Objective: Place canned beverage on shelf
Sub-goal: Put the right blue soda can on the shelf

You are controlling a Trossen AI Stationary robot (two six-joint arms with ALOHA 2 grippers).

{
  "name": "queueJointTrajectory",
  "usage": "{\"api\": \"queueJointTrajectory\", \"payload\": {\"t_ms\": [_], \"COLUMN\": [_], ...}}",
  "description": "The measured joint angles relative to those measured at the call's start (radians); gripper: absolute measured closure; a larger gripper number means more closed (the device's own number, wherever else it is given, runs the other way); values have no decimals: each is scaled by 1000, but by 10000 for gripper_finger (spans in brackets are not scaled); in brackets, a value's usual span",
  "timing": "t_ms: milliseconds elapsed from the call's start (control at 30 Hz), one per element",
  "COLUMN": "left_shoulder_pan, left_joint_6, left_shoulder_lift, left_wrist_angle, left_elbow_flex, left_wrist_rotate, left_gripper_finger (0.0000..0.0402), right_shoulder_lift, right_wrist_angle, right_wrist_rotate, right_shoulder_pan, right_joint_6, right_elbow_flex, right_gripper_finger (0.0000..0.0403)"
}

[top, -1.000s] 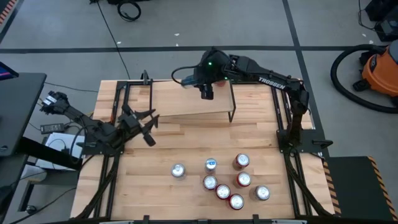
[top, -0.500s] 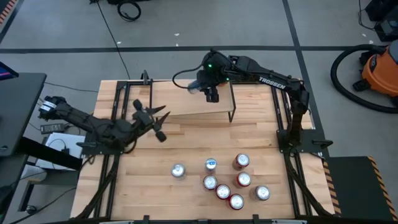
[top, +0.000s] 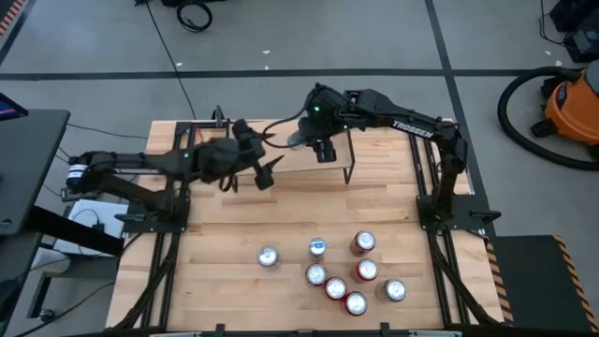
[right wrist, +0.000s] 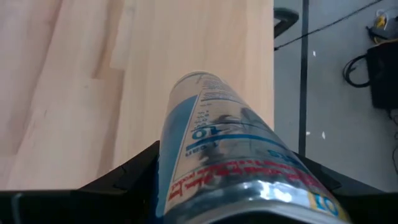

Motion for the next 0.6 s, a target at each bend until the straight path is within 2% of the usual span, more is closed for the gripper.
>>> {"api": "queueJointTrajectory", "payload": {"t_ms": [200,600], "left_shoulder_pan": [93,164], "left_joint_6": [20,52], "left_shoulder_lift": [93,207], "left_wrist_angle": [6,143], "left_elbow_flex": [32,34], "left_wrist_rotate": [143,195], "left_gripper_finger": [83,83], "right_shoulder_lift": [-12,-19], "right_wrist_angle": [-19,-19], "right_wrist_rotate": [4,-12], "right_shoulder_pan": [1,3], "right_joint_6": [-2,17], "right_elbow_flex": [0,0], "right_gripper_finger": [146,146]}}
